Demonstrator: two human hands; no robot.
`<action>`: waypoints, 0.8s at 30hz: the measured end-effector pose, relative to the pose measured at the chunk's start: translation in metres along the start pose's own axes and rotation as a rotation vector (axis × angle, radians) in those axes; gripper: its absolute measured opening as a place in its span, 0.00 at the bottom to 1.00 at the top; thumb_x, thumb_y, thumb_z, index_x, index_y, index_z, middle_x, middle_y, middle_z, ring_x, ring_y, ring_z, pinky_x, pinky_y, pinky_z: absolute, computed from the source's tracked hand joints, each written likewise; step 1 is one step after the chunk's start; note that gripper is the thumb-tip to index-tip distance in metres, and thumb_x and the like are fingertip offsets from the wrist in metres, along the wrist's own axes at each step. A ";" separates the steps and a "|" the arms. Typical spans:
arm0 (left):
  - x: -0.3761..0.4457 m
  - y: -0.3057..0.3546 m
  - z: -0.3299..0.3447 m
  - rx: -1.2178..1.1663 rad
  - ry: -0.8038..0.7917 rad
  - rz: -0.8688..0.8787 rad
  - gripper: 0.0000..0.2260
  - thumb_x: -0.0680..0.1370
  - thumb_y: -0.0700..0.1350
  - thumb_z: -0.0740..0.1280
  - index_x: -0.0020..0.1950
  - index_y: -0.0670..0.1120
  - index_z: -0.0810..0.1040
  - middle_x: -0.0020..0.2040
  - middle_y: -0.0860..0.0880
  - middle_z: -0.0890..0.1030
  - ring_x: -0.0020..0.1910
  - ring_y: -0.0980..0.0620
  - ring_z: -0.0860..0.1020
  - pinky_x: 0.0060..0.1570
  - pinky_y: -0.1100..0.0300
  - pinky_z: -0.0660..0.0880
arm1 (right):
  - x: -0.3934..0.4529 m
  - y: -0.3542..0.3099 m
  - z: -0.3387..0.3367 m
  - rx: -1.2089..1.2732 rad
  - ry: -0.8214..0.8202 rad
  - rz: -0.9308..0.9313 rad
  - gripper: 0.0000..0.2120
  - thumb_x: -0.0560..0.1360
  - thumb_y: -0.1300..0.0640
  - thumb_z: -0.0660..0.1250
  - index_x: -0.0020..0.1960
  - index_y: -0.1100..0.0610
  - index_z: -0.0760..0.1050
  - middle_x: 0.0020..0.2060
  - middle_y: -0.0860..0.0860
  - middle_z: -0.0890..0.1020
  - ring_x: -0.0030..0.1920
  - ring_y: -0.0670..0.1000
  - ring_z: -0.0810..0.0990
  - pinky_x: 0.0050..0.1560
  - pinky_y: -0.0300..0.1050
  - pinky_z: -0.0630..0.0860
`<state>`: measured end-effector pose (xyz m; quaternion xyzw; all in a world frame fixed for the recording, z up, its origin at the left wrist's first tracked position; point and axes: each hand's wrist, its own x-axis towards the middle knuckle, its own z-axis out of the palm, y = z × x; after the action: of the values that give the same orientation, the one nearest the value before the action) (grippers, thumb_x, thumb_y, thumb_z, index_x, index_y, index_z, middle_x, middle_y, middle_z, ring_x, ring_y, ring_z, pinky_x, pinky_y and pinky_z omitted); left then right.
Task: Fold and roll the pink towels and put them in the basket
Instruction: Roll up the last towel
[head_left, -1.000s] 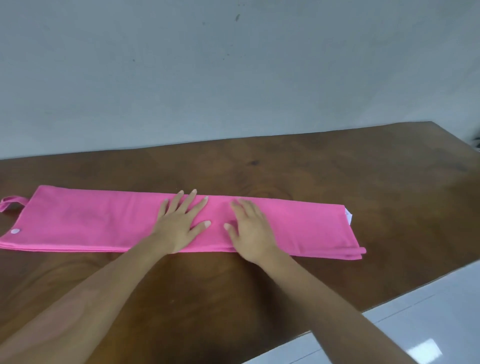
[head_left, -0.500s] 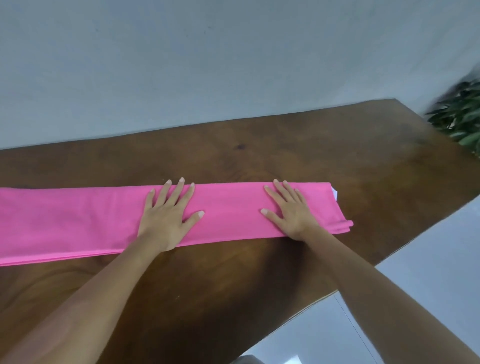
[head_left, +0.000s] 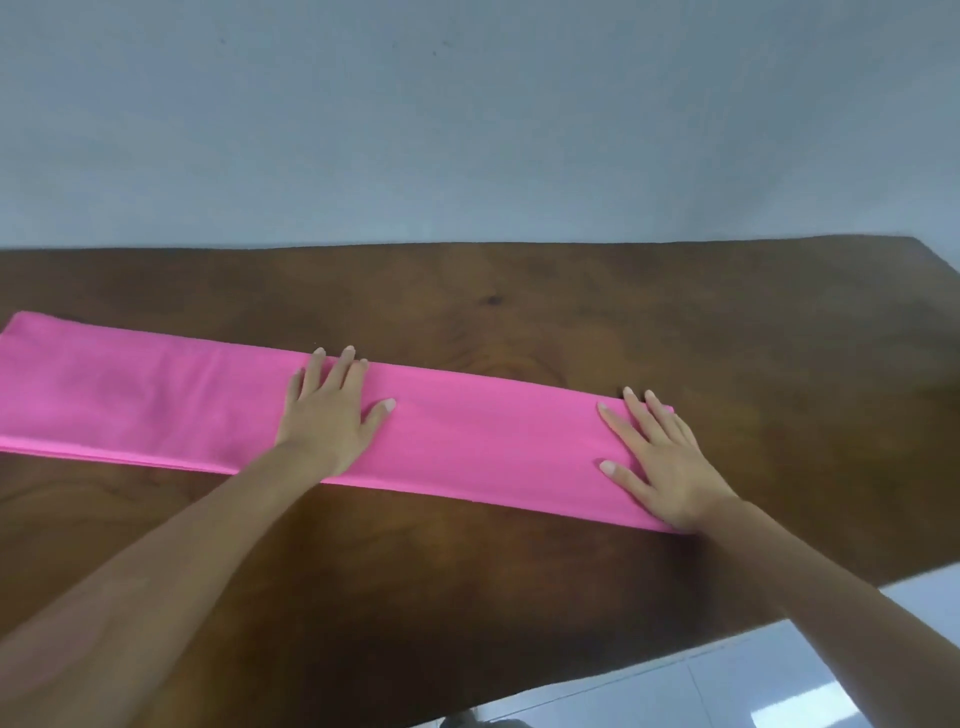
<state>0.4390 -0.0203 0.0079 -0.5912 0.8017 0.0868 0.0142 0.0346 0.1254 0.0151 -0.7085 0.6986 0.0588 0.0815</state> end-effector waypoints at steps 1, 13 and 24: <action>-0.002 0.007 0.005 -0.016 0.014 -0.047 0.32 0.82 0.64 0.47 0.81 0.47 0.54 0.82 0.48 0.50 0.81 0.41 0.45 0.78 0.42 0.48 | 0.001 0.002 0.002 0.005 0.006 -0.009 0.36 0.76 0.26 0.38 0.80 0.38 0.37 0.81 0.48 0.38 0.80 0.53 0.33 0.80 0.58 0.42; -0.065 0.128 0.032 -0.101 0.167 -0.183 0.31 0.82 0.61 0.49 0.81 0.45 0.55 0.82 0.43 0.52 0.80 0.39 0.50 0.78 0.42 0.51 | 0.003 0.006 0.011 0.001 0.072 -0.048 0.36 0.78 0.27 0.37 0.81 0.41 0.38 0.81 0.52 0.40 0.79 0.61 0.33 0.77 0.59 0.38; -0.145 0.184 0.070 -0.100 0.318 -0.410 0.32 0.82 0.63 0.42 0.82 0.47 0.52 0.82 0.45 0.54 0.81 0.44 0.51 0.78 0.47 0.54 | 0.006 0.005 0.016 -0.007 0.145 -0.074 0.38 0.77 0.27 0.36 0.82 0.44 0.45 0.82 0.55 0.48 0.80 0.63 0.43 0.78 0.62 0.43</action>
<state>0.3021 0.1798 -0.0201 -0.7476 0.6519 0.0275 -0.1239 0.0305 0.1231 -0.0016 -0.7363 0.6759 0.0069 0.0304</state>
